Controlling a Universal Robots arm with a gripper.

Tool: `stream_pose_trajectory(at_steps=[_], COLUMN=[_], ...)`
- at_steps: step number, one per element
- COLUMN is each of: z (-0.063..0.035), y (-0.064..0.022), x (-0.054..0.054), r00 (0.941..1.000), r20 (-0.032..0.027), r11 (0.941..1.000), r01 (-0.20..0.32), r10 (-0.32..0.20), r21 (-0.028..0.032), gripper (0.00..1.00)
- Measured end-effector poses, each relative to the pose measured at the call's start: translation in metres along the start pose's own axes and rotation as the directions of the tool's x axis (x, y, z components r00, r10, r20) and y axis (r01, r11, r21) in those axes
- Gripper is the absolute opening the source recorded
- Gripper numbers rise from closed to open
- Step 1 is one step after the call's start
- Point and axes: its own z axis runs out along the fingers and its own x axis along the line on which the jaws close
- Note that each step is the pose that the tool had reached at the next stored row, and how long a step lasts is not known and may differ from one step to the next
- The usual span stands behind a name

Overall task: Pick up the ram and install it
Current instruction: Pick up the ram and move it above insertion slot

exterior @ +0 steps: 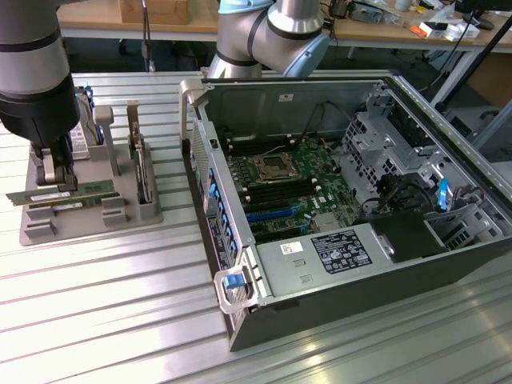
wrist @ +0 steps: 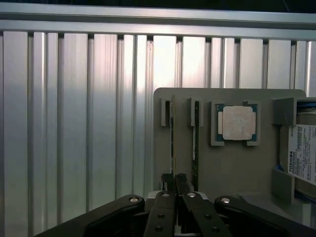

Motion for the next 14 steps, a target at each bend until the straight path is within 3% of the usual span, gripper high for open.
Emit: stream_pose_trajectory(at_steps=[4, 14], z=[-0.0043, -0.0263], y=[0.0002, 0.0011], x=[0.000, -0.001], r00=[1.0000, 1.0000], r20=[0.0000, 0.0000], r11=[1.0000, 1.0000], r01=[0.000, 0.000], r10=[0.000, 0.000], r21=[0.0000, 0.0000], gripper=[0.12, 0.12])
